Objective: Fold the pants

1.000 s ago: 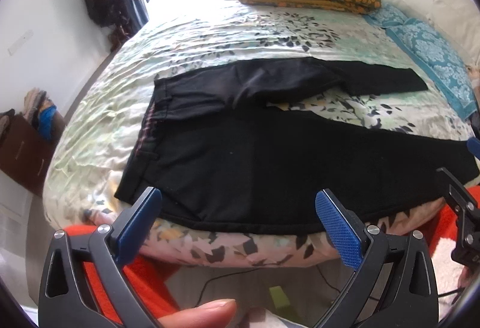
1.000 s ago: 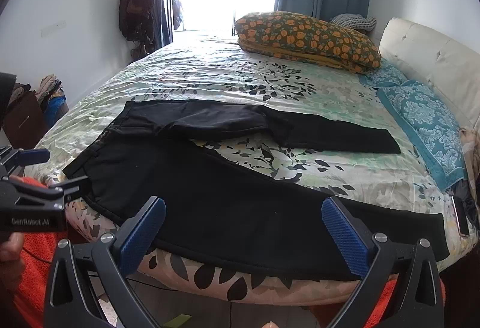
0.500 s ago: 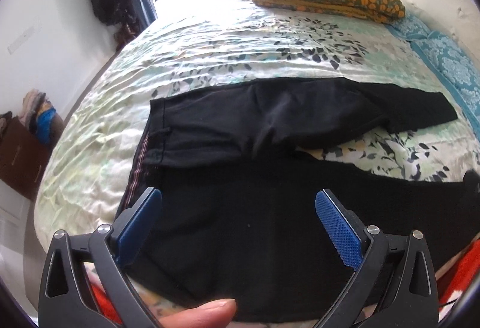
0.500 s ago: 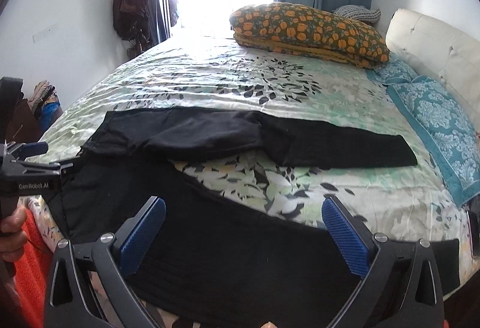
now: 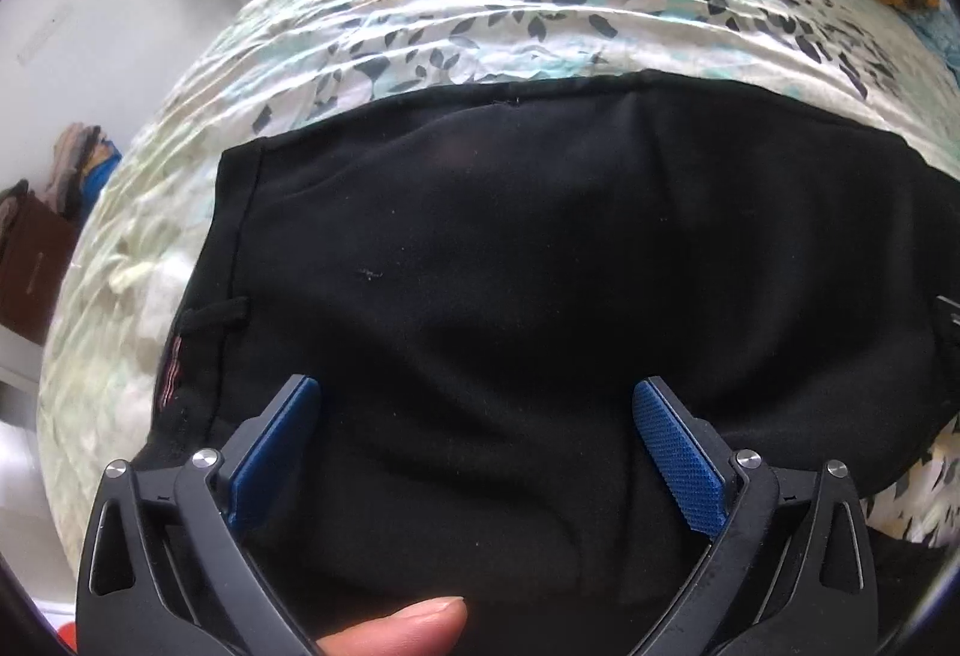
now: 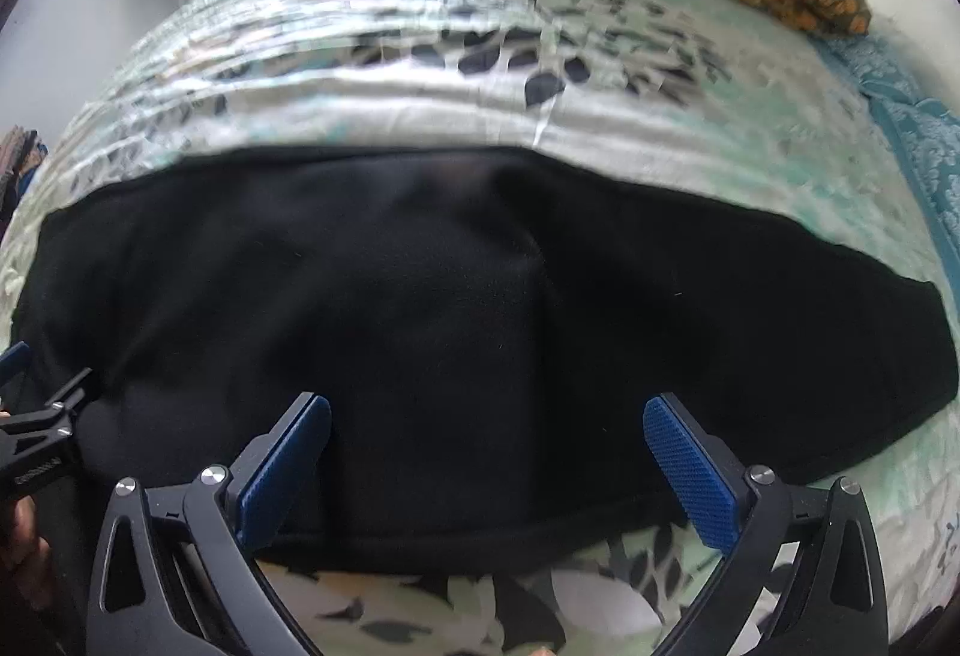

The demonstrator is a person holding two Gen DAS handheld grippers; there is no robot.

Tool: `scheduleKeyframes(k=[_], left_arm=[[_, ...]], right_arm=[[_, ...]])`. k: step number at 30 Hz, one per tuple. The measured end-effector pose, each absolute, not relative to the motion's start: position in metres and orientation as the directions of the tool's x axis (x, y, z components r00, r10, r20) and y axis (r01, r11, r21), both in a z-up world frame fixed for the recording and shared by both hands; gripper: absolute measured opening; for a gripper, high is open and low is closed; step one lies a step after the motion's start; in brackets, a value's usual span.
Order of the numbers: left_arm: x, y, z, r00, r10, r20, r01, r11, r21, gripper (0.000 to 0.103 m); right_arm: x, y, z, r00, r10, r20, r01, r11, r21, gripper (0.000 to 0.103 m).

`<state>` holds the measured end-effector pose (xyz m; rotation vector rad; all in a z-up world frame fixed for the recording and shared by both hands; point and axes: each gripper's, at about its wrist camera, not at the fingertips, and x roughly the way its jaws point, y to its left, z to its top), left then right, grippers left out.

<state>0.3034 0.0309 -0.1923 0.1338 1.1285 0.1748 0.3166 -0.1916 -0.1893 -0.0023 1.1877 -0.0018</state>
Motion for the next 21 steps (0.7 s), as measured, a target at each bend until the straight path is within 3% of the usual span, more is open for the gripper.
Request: scheduleKeyframes(k=[5, 13, 19, 21], left_arm=[[0.296, 0.027, -0.192, 0.439, 0.195, -0.877, -0.055, 0.980, 0.191, 0.103], [0.288, 0.029, -0.196, 0.525, 0.200, -0.828, -0.085, 0.980, 0.182, 0.103], [0.287, 0.031, -0.196, 0.521, 0.192, -0.832, -0.089, 0.981, 0.171, 0.103], [0.287, 0.031, -0.196, 0.520, 0.193, -0.832, -0.092, 0.981, 0.170, 0.103]], right_arm=[[0.319, -0.273, -0.181, 0.449, 0.057, -0.892, 0.147, 0.980, 0.136, 0.103], [0.232, -0.549, -0.155, 0.498, -0.103, -0.861, 0.542, 0.812, 0.216, 0.103], [0.216, -0.666, -0.180, 0.587, 0.057, -0.808, 0.604, 0.634, 0.483, 0.103], [0.228, -0.678, -0.190, 0.577, 0.076, -0.813, 0.609, 0.624, 0.490, 0.103]])
